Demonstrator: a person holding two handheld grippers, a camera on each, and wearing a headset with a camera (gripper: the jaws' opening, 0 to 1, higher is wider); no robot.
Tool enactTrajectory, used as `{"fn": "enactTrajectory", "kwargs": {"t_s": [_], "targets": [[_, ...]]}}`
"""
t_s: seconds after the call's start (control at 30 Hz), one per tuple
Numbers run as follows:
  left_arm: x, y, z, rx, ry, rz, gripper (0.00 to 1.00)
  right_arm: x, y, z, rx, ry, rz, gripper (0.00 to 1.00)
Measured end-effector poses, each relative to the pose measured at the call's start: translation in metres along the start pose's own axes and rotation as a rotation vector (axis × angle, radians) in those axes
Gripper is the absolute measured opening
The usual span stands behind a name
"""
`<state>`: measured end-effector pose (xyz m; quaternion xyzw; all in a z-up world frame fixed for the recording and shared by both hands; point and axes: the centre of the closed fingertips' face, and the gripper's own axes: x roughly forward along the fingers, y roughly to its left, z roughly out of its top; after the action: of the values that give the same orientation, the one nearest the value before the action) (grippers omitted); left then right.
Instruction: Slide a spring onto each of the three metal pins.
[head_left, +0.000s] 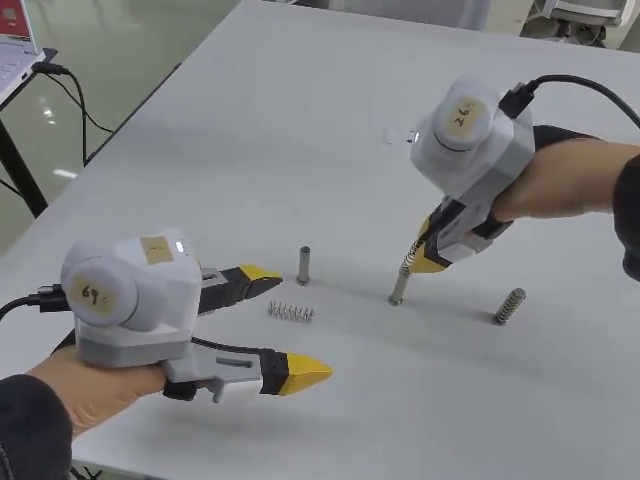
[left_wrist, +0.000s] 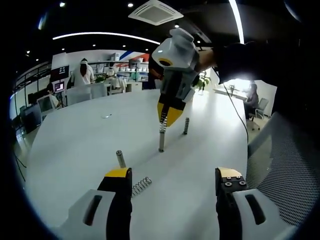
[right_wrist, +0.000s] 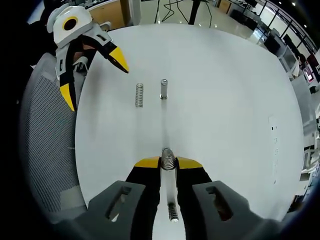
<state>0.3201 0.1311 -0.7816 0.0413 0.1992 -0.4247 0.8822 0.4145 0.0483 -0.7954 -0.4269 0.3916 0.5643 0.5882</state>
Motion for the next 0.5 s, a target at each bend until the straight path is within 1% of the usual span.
{"fn": "enactTrajectory", "kwargs": {"t_s": [0.3, 0.5], "targets": [[-0.001, 0.002, -0.002, -0.003, 0.001, 0.002, 0.65, 0.023, -0.005, -0.005, -0.011, 0.035, 0.005, 0.12], [-0.001, 0.003, -0.003, -0.004, 0.005, 0.001, 0.64, 0.033, -0.008, -0.007, -0.006, 0.051, 0.003, 0.12]]}}
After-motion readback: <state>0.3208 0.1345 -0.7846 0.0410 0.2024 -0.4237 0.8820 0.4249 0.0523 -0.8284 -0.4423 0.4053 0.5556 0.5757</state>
